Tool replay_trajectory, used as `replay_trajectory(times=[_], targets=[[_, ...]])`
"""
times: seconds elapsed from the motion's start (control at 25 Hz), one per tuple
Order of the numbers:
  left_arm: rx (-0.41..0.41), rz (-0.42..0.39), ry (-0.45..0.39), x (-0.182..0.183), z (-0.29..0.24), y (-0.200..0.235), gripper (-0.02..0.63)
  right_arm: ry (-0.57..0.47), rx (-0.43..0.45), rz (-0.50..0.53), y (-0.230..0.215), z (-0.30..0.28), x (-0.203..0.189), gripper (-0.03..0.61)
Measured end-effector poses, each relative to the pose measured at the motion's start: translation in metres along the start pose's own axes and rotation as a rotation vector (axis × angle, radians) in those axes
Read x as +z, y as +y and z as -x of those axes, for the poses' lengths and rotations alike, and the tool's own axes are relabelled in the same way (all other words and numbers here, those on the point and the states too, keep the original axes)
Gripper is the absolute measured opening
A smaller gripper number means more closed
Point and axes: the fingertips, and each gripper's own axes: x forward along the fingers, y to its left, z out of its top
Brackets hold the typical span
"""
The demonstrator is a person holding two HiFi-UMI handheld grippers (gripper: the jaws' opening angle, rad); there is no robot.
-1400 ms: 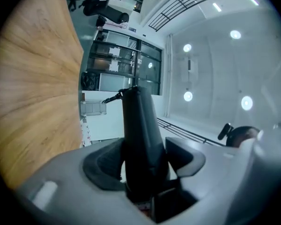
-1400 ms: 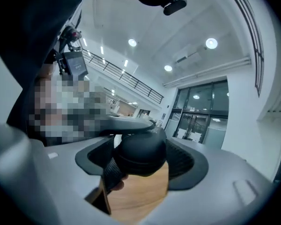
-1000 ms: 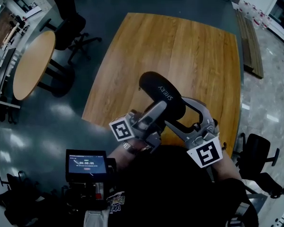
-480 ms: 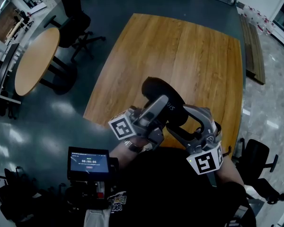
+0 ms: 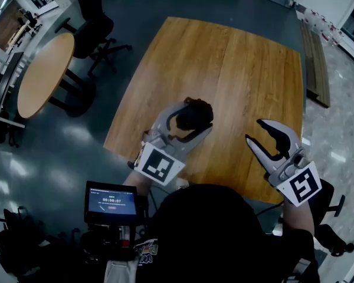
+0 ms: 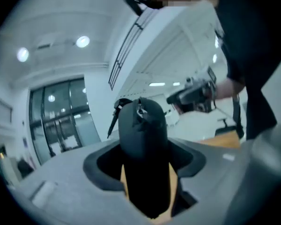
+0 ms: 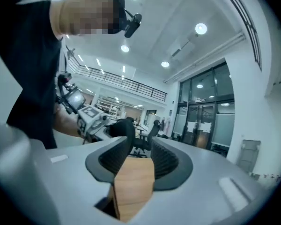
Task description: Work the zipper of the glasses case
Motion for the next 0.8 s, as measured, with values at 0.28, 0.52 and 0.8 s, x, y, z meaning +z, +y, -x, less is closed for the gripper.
replay_trajectory(times=[0.28,0.52,0.8], targets=[[0.248,-0.525,0.323,-0.044,-0.013,0.016,0.267,0.143,-0.159,0.163,0.037,-0.058,-0.002,0.098],[0.189,-0.548,0.493,-0.075,-0.021,0.010,0.267,0.207,-0.237,0.413,0.057,-0.088,-0.027,0.139],[0.037,-0.418,0.581,-0.094,-0.030,-0.017,0.268,0.311,-0.245,0.614,0.056,-0.101,-0.056,0.170]])
